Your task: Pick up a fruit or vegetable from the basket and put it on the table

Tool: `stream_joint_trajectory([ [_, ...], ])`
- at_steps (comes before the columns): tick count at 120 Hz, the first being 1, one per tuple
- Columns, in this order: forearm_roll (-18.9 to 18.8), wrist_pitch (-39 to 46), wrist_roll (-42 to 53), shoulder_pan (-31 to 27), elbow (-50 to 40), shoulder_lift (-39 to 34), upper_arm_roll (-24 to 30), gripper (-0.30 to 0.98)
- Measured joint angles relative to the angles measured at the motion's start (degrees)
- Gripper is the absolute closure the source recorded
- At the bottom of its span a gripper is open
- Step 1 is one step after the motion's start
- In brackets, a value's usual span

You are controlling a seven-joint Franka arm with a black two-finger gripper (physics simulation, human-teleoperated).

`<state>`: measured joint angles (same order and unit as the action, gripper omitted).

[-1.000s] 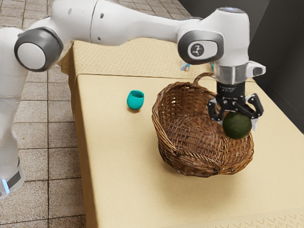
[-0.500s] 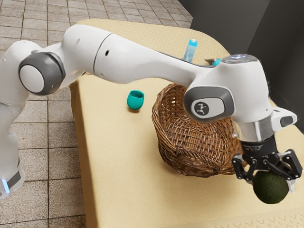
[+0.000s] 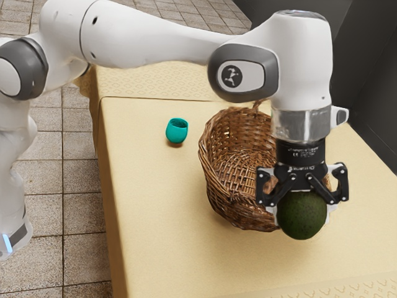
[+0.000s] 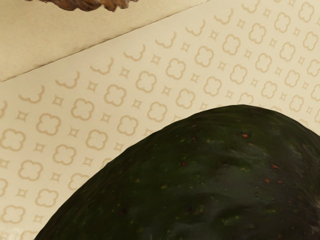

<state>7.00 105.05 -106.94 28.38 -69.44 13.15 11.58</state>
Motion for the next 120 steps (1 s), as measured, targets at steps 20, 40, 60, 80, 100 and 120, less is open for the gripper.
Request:
stream_joint_trajectory([
  [20,3.48,-4.49,-8.66,-0.06,-0.65,-0.2,-0.96,0.15],
  [40,4.78,-6.45,-15.19,-0.05,-3.32,-0.96,-1.43,0.17],
  [60,5.08,-7.33,-20.15,0.03,-3.57,-1.06,-1.62,0.13],
  [80,4.95,-7.61,-23.89,1.44,-3.53,-1.76,-1.67,0.07],
  [100,4.69,-7.54,-26.72,2.22,-3.53,-1.69,-1.72,0.02],
  [120,4.73,-7.87,-28.55,-2.15,-5.33,-4.82,-5.42,0.0],
])
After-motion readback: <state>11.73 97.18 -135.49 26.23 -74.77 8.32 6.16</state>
